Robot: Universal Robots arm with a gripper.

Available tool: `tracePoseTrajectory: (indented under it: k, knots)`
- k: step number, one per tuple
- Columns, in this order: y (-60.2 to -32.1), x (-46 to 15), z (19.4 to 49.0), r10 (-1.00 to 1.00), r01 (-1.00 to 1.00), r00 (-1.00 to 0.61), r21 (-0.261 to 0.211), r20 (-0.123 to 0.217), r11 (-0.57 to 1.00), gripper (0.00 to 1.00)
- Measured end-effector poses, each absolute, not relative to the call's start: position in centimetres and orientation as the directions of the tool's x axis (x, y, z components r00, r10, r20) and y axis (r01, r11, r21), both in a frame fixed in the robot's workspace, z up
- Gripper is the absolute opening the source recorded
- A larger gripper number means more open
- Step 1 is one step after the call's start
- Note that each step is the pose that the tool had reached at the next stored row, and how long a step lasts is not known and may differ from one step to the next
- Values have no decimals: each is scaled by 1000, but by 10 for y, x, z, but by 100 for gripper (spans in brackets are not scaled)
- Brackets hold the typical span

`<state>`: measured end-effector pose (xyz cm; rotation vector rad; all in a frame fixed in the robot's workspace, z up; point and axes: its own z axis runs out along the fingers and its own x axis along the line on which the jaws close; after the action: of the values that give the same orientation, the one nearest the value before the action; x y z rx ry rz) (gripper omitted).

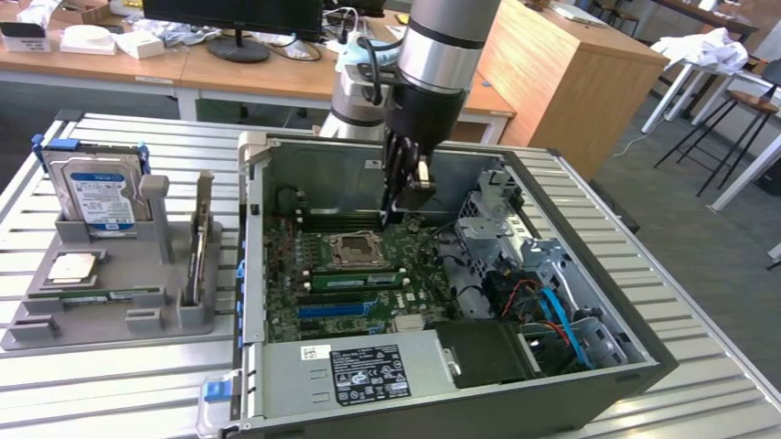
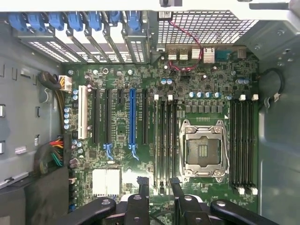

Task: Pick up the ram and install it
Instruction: 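Insert the ram into the slot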

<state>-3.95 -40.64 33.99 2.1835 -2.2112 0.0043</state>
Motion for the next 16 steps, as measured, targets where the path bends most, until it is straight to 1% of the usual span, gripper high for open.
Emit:
tracePoseTrajectory:
  k: [16]
  knots:
    - [-406, -39, 365, -1000, -1000, -12, 22, 26, 13, 31]
